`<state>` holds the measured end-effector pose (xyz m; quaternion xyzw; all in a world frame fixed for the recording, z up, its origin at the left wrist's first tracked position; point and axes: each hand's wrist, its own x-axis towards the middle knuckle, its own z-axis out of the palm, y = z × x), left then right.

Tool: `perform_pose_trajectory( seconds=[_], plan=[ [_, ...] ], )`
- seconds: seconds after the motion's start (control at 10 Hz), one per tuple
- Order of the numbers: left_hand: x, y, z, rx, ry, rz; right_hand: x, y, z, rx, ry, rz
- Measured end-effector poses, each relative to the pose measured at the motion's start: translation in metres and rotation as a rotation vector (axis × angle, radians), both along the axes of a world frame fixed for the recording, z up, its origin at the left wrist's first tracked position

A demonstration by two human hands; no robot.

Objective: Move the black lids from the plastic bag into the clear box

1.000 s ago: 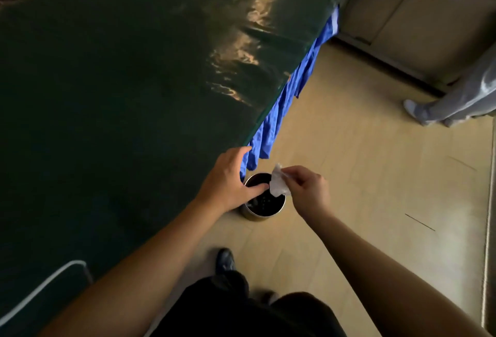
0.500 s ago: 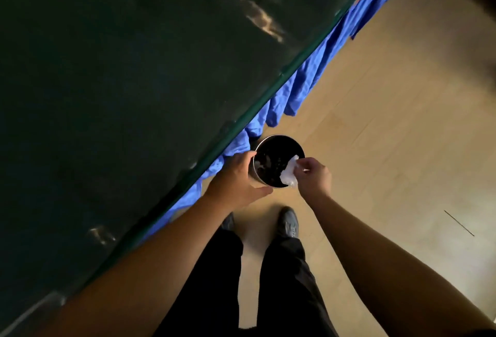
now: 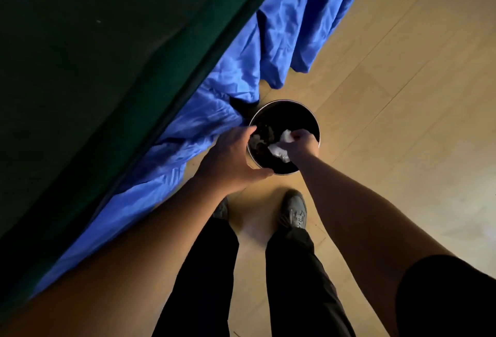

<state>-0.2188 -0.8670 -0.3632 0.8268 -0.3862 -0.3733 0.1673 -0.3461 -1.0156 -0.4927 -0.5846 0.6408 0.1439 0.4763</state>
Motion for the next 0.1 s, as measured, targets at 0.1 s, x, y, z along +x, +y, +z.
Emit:
perform_pose_trajectory(
  seconds=[0.1],
  plan=[
    [-0.0084, -0.0142, -0.0234, 0.075, 0.02, -0.031, -0.0062, 0.0021, -0.0224, 0.063, 0.001, 0.02]
  ],
)
